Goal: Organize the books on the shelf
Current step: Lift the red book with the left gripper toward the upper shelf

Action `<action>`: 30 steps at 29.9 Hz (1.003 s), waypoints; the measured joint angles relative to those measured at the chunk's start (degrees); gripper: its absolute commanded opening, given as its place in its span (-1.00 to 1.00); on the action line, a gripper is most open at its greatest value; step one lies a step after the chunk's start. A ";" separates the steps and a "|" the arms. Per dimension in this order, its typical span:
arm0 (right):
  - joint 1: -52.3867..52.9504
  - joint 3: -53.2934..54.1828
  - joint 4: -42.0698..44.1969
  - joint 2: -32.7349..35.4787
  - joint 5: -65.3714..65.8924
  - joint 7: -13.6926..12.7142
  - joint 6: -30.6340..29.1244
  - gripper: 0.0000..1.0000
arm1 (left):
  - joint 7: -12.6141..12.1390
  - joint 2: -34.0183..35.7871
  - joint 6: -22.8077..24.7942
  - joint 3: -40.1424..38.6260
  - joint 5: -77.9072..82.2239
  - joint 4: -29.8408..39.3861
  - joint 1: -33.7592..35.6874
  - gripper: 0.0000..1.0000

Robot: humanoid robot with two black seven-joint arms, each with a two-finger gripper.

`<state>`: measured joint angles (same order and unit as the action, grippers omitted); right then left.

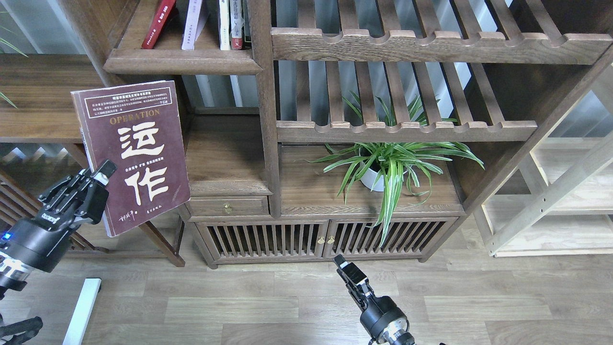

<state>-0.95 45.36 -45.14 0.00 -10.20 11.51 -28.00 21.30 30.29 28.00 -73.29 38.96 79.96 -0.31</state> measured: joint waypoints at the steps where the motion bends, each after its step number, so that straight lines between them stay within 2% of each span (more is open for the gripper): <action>1: -0.01 0.00 -0.01 0.00 0.00 0.00 0.00 -0.03 | -0.08 -0.14 0.00 -0.27 0.59 0.40 0.02 -0.80; 7: -0.01 0.00 -0.03 0.00 0.01 0.00 0.00 -0.03 | -2.68 -0.14 0.00 -1.80 1.61 4.09 -0.21 -0.80; 20: -0.02 0.08 0.04 0.00 0.09 -0.09 0.00 -0.03 | -4.88 2.50 0.00 -7.06 -0.77 9.20 -0.85 -0.84; 24: -0.01 0.08 0.05 0.00 0.11 -0.09 0.00 -0.03 | -7.74 3.89 0.00 -8.55 -4.80 10.27 -1.21 -0.84; 30: 0.06 0.08 0.06 0.00 0.29 -0.09 0.00 -0.03 | -15.48 4.99 0.00 -9.18 -13.84 10.45 -1.36 -0.84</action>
<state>-0.89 45.44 -45.08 0.00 -9.91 11.42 -28.00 5.82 35.28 28.00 -82.47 25.12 90.41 -1.67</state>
